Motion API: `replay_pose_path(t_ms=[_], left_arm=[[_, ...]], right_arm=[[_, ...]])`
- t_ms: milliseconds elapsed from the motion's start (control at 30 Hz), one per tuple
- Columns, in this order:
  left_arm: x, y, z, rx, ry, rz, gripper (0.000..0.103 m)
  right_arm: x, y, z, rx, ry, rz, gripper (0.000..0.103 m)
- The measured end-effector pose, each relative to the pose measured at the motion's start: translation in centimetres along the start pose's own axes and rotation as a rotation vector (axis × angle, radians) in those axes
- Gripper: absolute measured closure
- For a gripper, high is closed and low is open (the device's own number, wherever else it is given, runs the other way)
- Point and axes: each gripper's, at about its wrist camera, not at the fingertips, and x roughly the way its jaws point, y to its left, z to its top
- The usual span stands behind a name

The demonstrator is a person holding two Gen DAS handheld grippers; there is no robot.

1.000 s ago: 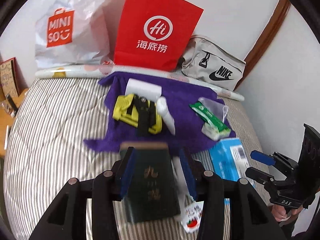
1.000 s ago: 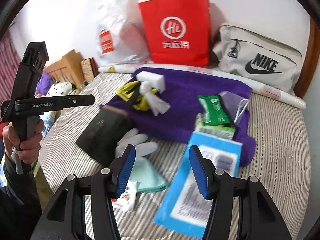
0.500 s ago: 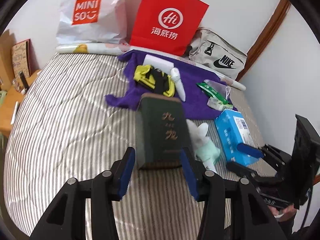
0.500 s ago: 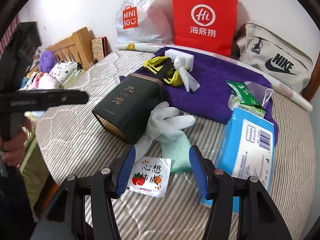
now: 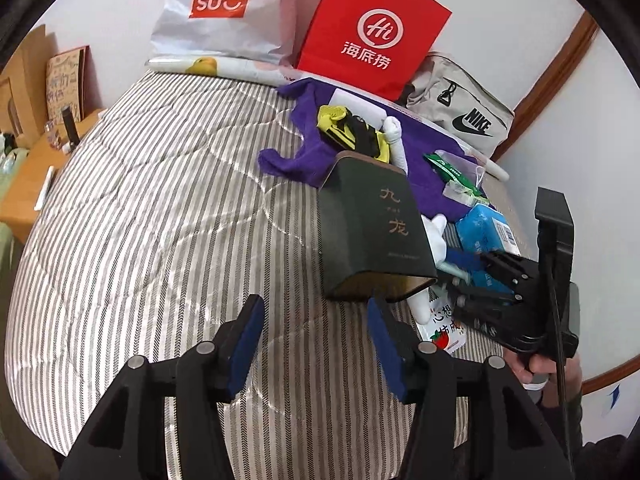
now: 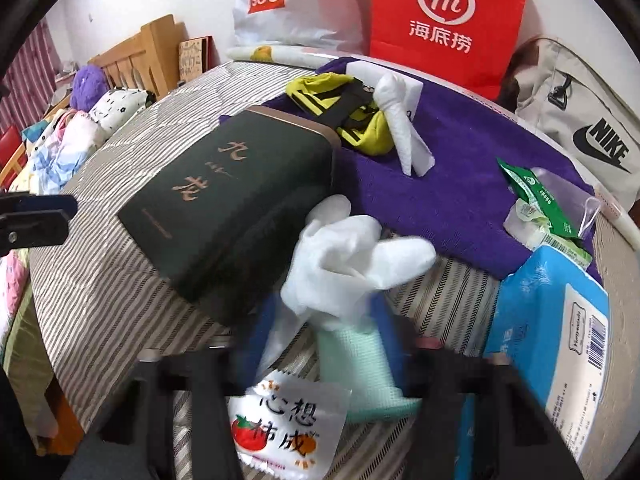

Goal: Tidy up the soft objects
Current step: 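Grasp and lift the white cloth glove with the right tool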

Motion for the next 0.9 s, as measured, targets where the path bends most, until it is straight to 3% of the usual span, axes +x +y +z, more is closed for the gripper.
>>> replay_pose_path(t_ms=[33,100,467,900], left_arm=[[0.0,0.0,0.0,-0.002,0.003,-0.001,0.051],[0.0,-0.3,-0.2,0.008,0.002,0.000,0.051],[0.9,-3.2,-1.4,0.063,0.035,-0.006,0.051],[3.4,-8.3,-4.6,0.152,0.109,-0.045,0.047]], right_arm=[[0.1,-0.2,0.0,0.005,0.003,0.017,0.092],[-0.4,-0.3,0.0,0.001,-0.018,0.020,0.093],[-8.1,-2.9,0.1,0.131,-0.235,0.049,0.094],[-15.6,-4.3,-4.7,0.184,-0.292,0.025,0.094]])
